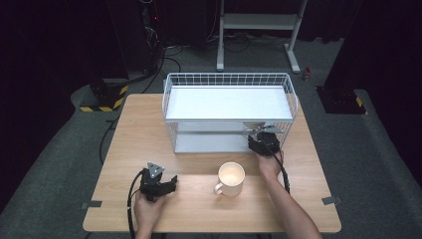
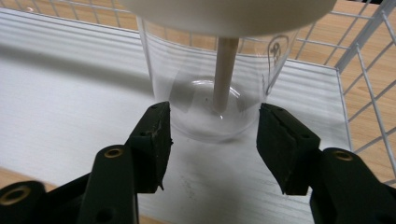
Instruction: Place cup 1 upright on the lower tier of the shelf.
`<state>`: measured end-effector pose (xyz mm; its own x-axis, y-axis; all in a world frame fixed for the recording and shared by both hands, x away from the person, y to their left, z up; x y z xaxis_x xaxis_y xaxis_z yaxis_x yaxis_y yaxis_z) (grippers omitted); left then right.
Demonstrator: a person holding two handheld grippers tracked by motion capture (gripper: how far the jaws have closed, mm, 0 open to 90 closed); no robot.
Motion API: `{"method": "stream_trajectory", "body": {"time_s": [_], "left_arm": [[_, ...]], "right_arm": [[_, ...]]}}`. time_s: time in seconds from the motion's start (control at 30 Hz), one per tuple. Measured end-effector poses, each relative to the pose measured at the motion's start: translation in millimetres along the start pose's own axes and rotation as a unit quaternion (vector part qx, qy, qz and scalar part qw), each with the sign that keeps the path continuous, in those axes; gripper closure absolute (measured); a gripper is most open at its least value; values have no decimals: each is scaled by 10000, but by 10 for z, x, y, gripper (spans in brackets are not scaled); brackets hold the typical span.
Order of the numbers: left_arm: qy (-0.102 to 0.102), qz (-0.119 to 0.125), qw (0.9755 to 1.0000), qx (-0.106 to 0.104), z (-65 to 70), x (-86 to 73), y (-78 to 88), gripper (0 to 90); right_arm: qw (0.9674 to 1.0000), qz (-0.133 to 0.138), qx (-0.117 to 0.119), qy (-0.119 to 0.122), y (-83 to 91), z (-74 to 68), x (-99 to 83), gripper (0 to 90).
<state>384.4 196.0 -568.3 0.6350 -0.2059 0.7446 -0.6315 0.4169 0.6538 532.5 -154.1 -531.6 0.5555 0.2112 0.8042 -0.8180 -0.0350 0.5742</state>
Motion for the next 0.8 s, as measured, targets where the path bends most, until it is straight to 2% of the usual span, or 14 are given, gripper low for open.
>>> {"method": "stream_trajectory", "body": {"time_s": [0.07,0.43,0.63,0.73,0.8], "left_arm": [[1,0,10000,0,0,0,0,248],[0,0,10000,0,0,0,0,248],[0,-1,10000,0,0,0,0,248],[0,-1,10000,1,0,0,0,248],[1,2,10000,1,0,0,0,248]], "right_arm": [[9999,-88,-28,-65,-16,-2,-20,471],[9998,-120,-130,50,-95,63,0,532],[9997,-135,-135,137,-118,24,32,546],[9998,-126,-72,103,-87,34,27,543],[10000,-5,-38,56,-23,62,36,518]]}}
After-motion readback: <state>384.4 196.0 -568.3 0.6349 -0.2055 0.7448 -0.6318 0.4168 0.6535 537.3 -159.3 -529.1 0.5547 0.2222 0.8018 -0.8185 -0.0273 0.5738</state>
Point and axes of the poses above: each handheld gripper's, and its own axes: y roughly backward along the jaws, x roughly out of its top, z roughly to its right, the point moved 6 cm from there along -y, roughly forward along the jaws, and after that the axes turned 12 degrees about -x, right-handed, at the moved point
